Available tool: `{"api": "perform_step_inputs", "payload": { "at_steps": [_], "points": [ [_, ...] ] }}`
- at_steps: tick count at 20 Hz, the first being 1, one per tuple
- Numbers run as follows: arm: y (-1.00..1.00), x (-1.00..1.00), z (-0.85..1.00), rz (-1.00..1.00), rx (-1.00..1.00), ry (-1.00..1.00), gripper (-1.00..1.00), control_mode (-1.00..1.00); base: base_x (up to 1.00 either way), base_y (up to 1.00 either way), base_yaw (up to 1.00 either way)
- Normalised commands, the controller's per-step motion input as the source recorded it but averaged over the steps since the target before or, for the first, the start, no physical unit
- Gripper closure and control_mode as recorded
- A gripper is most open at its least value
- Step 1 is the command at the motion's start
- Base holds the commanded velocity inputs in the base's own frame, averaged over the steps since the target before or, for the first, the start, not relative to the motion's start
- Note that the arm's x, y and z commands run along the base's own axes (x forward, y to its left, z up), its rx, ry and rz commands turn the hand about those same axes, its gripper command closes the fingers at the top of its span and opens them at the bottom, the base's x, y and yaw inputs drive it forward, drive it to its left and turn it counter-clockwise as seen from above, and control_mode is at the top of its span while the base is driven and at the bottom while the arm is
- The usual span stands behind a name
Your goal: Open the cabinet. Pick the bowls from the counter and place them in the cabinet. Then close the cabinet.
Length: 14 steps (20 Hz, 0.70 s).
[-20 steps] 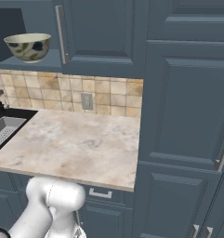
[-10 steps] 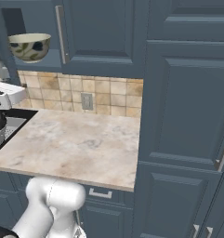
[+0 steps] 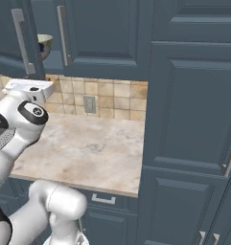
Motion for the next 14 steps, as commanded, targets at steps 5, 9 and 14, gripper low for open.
{"api": "perform_step_inputs", "payload": {
  "at_steps": [5, 9, 14],
  "points": [
    [-0.04, 0.84, 0.0, -0.18, 0.0, -0.01, -1.0, -1.0, 0.0, 0.0, 0.0],
    [-0.02, 0.8, 0.0, -0.22, 0.0, 0.0, -1.0, -1.0, 0.0, 0.0, 0.0],
    [0.0, 0.76, 0.0, -0.28, 0.0, 0.0, -1.0, -1.0, 0.0, 0.0, 0.0]
  ]
}}
